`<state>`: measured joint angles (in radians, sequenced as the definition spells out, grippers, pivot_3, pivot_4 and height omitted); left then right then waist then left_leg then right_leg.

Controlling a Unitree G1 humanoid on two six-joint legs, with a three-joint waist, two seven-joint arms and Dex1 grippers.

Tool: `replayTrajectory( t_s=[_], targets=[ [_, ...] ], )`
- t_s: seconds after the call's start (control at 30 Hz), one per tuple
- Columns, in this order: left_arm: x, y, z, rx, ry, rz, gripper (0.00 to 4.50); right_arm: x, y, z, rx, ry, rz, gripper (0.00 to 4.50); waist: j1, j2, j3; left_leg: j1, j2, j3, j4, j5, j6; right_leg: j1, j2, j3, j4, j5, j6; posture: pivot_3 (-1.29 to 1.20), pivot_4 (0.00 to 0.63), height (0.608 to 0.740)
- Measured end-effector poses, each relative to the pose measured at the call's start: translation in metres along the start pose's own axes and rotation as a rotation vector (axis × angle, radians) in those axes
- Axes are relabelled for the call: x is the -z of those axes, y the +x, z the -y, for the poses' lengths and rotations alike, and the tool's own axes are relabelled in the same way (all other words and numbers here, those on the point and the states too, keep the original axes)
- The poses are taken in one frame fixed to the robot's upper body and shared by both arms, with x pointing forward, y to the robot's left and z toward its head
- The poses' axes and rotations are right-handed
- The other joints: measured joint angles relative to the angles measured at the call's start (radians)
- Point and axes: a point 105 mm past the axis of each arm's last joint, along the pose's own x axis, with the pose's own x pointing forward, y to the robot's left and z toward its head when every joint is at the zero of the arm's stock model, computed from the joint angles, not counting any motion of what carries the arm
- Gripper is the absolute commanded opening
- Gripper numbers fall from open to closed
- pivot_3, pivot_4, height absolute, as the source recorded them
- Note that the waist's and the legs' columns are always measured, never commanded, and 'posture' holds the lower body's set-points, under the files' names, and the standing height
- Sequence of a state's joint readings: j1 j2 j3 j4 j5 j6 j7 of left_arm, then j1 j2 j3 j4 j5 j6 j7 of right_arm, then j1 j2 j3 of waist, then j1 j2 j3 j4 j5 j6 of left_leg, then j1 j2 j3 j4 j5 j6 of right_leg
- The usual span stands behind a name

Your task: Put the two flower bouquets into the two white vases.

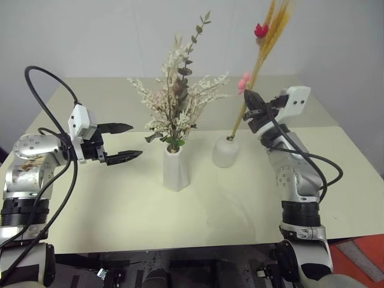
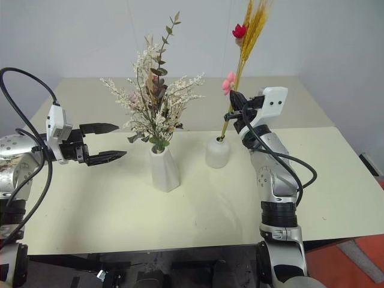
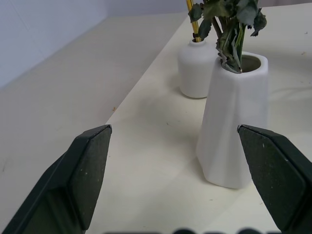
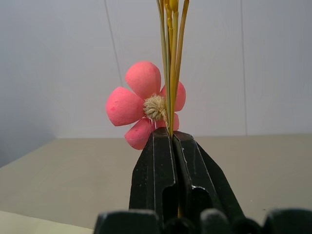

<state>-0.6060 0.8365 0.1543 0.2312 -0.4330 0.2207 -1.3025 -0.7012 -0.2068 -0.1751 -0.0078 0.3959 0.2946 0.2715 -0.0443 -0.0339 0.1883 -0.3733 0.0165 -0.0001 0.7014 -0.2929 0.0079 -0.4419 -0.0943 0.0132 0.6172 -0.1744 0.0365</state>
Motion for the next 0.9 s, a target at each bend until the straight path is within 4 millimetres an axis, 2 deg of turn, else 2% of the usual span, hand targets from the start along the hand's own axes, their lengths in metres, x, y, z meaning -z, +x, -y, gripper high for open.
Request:
replayTrajectory(
  t_s=[0.6, 0.9],
  targets=[
    [0.003, 0.0, 0.0, -0.014, -0.01, -0.003, 4.5, -0.001, -0.001, -0.007, -0.029, -0.012, 0.004, 0.05, 0.0, 0.0, 0.0, 0.0, 0.0, 0.0, 0.0, 0.0, 0.0, 0.0, 0.0, 0.0, 0.0, 0.0, 0.0, 0.0, 0.15, 0.74],
    [0.003, 0.0, 0.0, -0.013, -0.008, -0.003, 4.5, -0.012, -0.002, -0.013, -0.047, -0.03, 0.039, 0.05, 0.001, 0.0, 0.0, 0.0, 0.0, 0.0, 0.0, 0.0, 0.0, 0.0, 0.0, 0.0, 0.0, 0.0, 0.0, 0.0, 0.15, 0.74]
  ],
)
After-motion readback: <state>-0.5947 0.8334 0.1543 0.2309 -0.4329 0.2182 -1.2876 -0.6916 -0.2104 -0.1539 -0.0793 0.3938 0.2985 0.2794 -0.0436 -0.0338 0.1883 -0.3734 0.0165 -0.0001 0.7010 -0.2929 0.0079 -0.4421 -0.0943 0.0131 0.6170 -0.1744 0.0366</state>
